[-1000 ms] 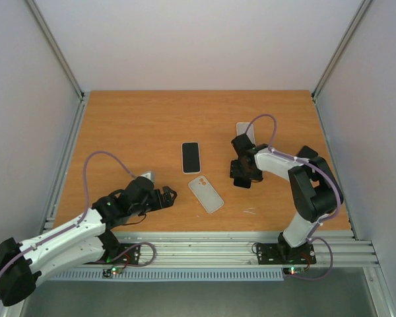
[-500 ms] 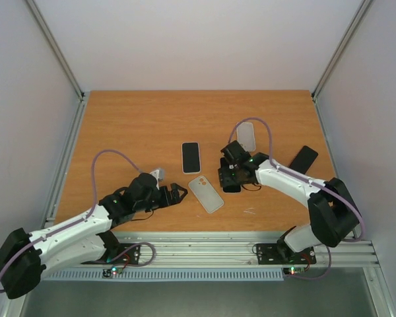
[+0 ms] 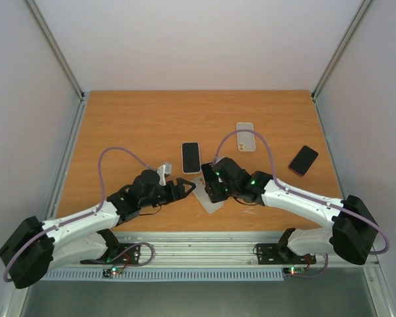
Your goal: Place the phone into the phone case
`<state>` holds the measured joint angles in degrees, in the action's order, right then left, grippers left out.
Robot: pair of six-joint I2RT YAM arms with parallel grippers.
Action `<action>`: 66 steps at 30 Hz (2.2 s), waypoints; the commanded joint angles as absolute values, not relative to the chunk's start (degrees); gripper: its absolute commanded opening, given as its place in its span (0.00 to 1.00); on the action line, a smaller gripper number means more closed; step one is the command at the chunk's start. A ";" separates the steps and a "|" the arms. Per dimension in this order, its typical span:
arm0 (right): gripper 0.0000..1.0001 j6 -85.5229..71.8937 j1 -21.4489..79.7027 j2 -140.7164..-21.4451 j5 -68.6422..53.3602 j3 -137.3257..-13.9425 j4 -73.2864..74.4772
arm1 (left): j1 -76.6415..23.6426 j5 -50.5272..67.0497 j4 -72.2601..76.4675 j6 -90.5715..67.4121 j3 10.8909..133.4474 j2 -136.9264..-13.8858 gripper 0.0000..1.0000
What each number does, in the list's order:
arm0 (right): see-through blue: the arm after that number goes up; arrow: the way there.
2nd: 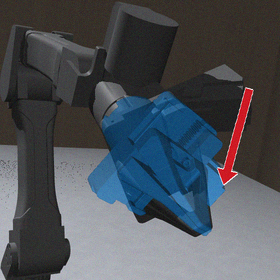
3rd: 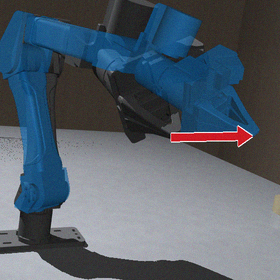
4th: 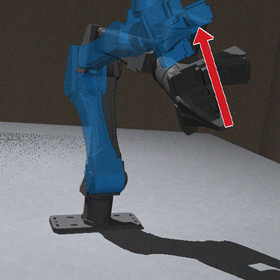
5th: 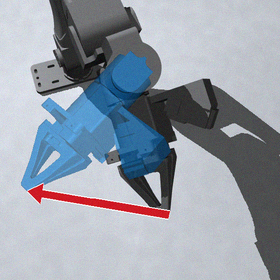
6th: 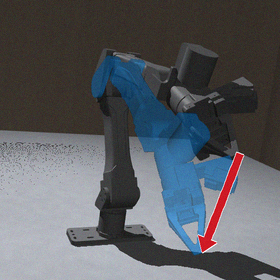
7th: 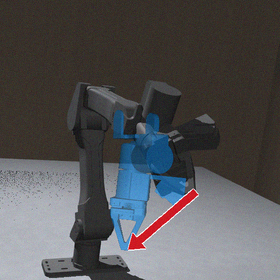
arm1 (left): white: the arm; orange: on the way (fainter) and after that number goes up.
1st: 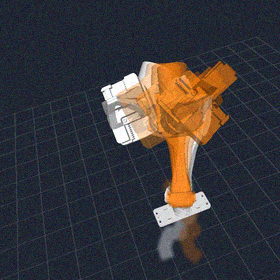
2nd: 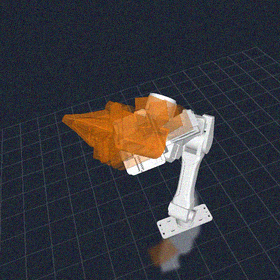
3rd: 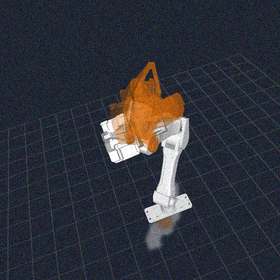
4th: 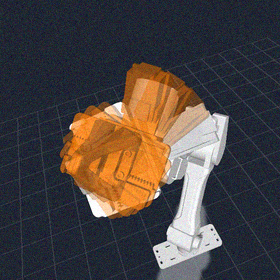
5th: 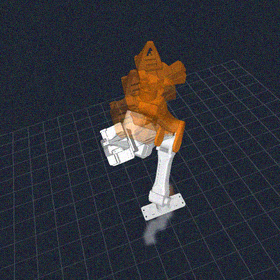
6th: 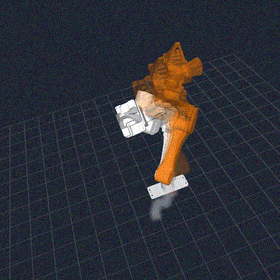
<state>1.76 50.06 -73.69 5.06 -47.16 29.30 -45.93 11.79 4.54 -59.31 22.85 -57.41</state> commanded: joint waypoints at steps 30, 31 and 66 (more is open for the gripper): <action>0.57 1.61 54.32 -67.31 -3.19 -39.25 8.71 | -45.60 19.51 29.83 -62.98 21.37 -69.04 0.15; 0.59 1.61 54.32 -67.01 -3.73 -39.02 8.47 | -45.61 18.96 28.90 -62.58 21.22 -67.68 0.11; 0.62 -4.39 47.34 -60.18 -38.52 -37.80 -3.91 | -44.85 23.84 33.28 -59.24 11.30 -35.52 0.01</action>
<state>-1.89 47.83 -59.13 -32.32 -36.21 1.52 -45.06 21.28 23.75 -58.85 11.29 -37.08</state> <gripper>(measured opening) 0.678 0.089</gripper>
